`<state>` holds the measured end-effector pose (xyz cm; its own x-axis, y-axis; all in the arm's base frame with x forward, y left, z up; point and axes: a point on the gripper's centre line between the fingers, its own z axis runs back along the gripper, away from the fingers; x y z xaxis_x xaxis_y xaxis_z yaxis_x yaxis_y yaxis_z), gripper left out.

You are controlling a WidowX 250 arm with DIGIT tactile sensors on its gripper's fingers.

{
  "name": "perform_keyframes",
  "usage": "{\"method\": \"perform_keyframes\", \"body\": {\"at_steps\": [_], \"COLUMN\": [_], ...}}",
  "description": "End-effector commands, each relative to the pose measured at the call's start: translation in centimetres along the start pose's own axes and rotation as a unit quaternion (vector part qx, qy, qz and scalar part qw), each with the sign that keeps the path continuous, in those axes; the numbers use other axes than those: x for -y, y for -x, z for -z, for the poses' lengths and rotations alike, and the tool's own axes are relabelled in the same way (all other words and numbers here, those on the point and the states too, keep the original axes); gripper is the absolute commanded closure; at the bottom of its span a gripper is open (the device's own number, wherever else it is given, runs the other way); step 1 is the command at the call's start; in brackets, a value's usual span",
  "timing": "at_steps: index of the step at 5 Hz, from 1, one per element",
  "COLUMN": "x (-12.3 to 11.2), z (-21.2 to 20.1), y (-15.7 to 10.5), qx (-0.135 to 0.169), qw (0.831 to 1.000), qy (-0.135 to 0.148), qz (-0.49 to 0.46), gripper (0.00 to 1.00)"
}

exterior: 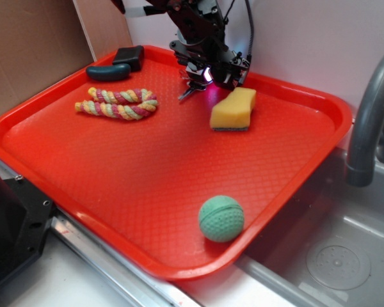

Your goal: Grab the silver keys.

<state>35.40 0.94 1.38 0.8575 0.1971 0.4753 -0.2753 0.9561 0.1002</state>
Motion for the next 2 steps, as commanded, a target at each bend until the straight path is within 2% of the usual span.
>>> {"method": "perform_keyframes", "body": {"at_steps": [1,2], "x": [-1.8,-2.1], "z": [-2.7,-5.7], "y": [0.6,2.8], "qx": [0.003,-0.032], "qw": [0.999,0.996], "qy": [0.034,0.083], "qz": [0.004,0.014], "gripper": [1.00,1.00]}}
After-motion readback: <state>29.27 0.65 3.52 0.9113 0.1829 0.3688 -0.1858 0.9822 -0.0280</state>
